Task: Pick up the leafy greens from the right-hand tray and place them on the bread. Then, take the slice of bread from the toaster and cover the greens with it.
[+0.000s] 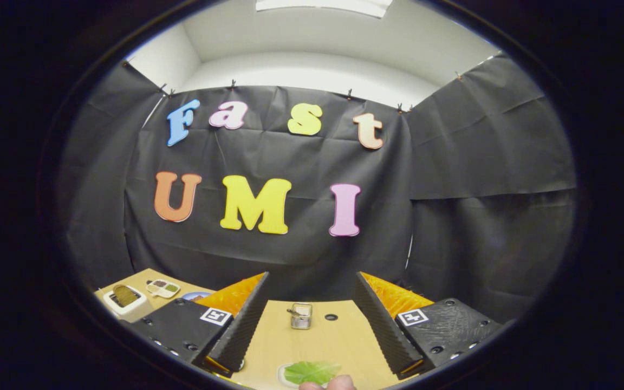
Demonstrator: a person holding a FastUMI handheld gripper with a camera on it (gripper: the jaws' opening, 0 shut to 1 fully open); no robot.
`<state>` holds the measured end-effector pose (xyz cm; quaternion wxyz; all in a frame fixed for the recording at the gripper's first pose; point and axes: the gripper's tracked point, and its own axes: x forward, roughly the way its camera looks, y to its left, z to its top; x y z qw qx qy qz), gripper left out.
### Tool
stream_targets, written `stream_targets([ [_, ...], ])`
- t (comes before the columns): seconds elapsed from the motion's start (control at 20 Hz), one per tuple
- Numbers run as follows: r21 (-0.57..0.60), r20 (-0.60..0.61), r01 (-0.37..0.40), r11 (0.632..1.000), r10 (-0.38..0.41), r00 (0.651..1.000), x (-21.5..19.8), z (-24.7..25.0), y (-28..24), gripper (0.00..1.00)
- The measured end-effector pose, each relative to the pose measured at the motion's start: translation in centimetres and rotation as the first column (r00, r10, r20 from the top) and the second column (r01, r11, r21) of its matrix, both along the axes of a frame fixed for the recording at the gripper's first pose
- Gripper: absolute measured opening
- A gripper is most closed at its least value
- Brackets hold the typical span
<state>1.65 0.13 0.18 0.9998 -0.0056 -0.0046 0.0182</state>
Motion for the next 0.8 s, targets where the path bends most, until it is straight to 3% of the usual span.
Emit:
stream_targets([
  [0.8,-0.018,0.007,-0.028,0.999,0.028,1.000,1.0,-1.5,-1.8,0.95],
])
